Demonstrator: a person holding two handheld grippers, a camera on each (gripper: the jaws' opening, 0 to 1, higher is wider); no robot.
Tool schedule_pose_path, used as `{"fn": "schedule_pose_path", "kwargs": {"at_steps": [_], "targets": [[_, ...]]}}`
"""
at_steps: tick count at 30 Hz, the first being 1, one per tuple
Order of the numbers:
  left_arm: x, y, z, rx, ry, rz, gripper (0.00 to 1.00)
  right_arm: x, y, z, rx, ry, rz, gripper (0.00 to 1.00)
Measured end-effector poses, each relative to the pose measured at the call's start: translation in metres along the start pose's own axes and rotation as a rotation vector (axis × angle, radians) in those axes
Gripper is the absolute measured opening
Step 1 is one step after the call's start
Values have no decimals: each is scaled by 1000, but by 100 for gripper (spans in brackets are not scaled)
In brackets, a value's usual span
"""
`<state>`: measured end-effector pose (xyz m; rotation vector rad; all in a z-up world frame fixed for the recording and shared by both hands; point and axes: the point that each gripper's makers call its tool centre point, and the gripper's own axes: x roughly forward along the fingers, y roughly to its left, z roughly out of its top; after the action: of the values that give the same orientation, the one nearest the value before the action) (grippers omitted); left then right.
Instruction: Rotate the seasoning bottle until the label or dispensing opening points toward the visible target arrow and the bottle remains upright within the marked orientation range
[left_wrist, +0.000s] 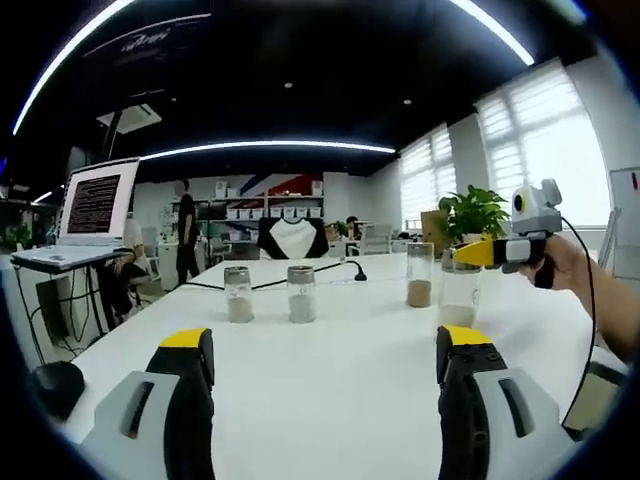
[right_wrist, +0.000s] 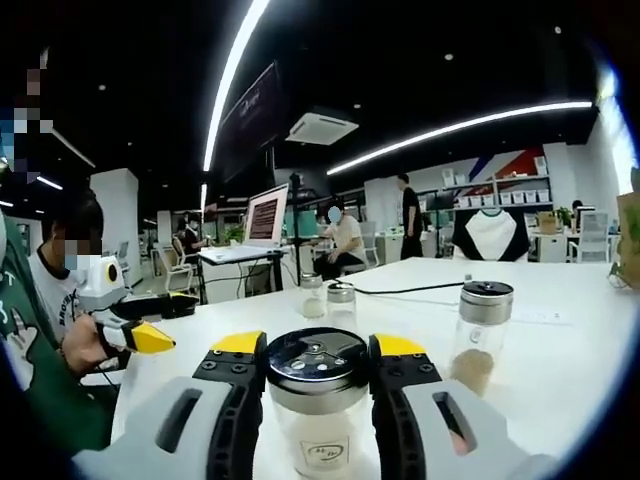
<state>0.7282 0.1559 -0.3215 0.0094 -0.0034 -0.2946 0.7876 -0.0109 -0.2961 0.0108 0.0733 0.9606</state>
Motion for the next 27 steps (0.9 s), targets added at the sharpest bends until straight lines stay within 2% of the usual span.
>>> {"fn": "schedule_pose_path", "kwargs": {"at_steps": [13,27], "targets": [[0,1,-3,-19,8,-4,97,0,-2,0,6,-22,-43,39],[-2,0,-1,-10,8,-2,97,0,-4,0,4,-15,-104,39]]}}
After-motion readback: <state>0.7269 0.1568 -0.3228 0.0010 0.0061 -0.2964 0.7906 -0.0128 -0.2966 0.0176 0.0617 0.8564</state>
